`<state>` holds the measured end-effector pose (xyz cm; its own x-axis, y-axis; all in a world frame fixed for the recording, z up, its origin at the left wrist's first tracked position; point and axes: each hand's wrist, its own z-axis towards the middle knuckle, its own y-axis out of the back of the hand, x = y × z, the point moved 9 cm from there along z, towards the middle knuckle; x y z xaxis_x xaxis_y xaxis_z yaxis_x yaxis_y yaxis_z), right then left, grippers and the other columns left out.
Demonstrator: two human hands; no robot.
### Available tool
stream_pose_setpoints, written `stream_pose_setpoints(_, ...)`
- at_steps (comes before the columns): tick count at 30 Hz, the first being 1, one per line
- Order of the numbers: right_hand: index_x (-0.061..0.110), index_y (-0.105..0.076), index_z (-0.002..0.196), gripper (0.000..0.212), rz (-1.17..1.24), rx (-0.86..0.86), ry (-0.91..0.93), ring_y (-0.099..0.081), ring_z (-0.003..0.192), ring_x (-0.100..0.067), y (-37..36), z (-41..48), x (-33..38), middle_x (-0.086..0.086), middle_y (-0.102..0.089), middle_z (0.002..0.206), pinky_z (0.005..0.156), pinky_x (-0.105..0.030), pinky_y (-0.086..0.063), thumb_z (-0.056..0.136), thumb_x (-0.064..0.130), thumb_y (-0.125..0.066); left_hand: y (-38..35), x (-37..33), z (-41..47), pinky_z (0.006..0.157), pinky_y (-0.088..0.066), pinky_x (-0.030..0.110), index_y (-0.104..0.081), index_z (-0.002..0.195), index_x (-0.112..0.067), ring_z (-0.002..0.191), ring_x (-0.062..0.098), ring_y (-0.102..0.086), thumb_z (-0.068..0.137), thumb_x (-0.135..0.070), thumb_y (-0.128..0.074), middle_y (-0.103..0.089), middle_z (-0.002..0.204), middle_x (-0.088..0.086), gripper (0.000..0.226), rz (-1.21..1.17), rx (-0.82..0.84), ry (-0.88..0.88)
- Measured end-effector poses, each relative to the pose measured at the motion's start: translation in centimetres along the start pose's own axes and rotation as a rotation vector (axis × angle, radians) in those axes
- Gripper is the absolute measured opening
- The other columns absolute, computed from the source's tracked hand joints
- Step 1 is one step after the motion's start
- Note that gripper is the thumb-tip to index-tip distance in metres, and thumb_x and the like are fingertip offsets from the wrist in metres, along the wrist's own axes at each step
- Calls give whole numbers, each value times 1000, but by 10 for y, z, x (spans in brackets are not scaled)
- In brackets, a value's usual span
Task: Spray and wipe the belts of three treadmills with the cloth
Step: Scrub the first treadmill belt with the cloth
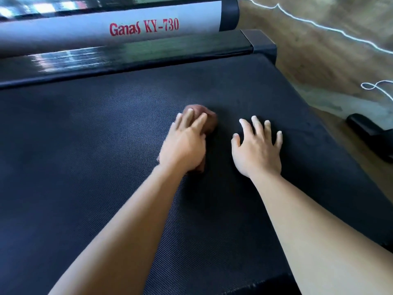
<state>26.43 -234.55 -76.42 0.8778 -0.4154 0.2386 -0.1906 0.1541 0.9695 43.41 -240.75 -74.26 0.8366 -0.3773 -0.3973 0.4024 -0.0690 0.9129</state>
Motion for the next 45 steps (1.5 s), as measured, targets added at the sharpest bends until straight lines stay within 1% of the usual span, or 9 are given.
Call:
stream_pose_setpoints(5, 31, -28, 152, 51, 18, -10, 18, -5, 152, -26, 1, 0, 0, 3, -16, 164, 121, -54, -1, 102, 45, -29, -4, 1, -65, 125, -10, 38, -32, 154, -35, 154, 25, -12, 100, -32, -49, -18, 166, -1, 56, 1, 40, -116)
stream_pose_setpoints(10, 25, -36, 150, 52, 104, 7, 28, -6, 152, -23, 5, -2, -5, 1, -21, 163, 122, -50, 1, 101, 43, -38, 14, 50, -70, 125, -11, 38, -31, 154, -36, 153, 28, -14, 101, -31, -47, -17, 166, 1, 56, 13, 3, 85)
stream_pose_setpoints(18, 23, -39, 148, 51, 55, 32, 81, -9, 151, -27, 32, -48, -50, 0, -24, 162, 122, -49, -3, 100, 42, -42, 9, 25, -36, 124, -12, 38, -29, 155, -31, 152, 31, -12, 101, -32, -41, -14, 166, 6, 55, 23, -21, 199)
stream_pose_setpoints(22, 22, -41, 148, 53, 11, 36, 40, -14, 151, -28, 37, -91, -89, -2, -27, 162, 122, -51, -8, 99, 42, -45, -12, -20, -23, 124, -11, 39, -26, 156, -30, 152, 32, -10, 102, -32, -39, -13, 167, 7, 55, 40, 35, 117)
stream_pose_setpoints(28, 21, -41, 148, 56, -38, 0, -8, -19, 149, -32, 39, -114, -104, -5, -29, 161, 120, -54, -13, 98, 45, -47, -43, -107, -67, 124, -8, 36, -28, 155, -33, 153, 27, -9, 101, -31, -44, -12, 167, 1, 56, -17, 151, -191)
stream_pose_setpoints(33, 20, -45, 145, 60, -42, -65, -12, -27, 146, -34, 43, -118, -103, -7, -35, 158, 118, -55, -18, 93, 48, -38, -39, -97, -123, 123, -2, 31, -28, 154, -41, 154, 19, -7, 100, -39, -40, -14, 167, -6, 55, -35, 207, -294)
stream_pose_setpoints(36, 20, -45, 144, 61, -44, -85, -17, -27, 146, -34, 42, -118, -103, -7, -35, 157, 118, -56, -17, 91, 49, -35, -24, -60, -139, 122, -3, 31, -32, 152, -42, 153, 22, -13, 92, -50, -28, -20, 165, -4, 61, -12, 174, -216)
stream_pose_setpoints(41, 20, -43, 144, 63, -42, -100, -17, -24, 147, -34, 39, -115, -103, -7, -33, 158, 118, -57, -15, 90, 50, -32, -3, -6, -103, 123, -12, 38, -34, 153, -33, 152, 31, -16, 99, -31, -50, -18, 166, 3, 56, 11, 47, 60)
stream_pose_setpoints(45, 20, -42, 144, 58, -47, -94, -16, -23, 148, -34, 38, -115, -102, -7, -32, 158, 118, -58, -15, 93, 47, -39, -12, -25, -61, 124, -11, 38, -30, 155, -30, 152, 32, -12, 100, -30, -47, -14, 166, 6, 58, 25, 19, 123)
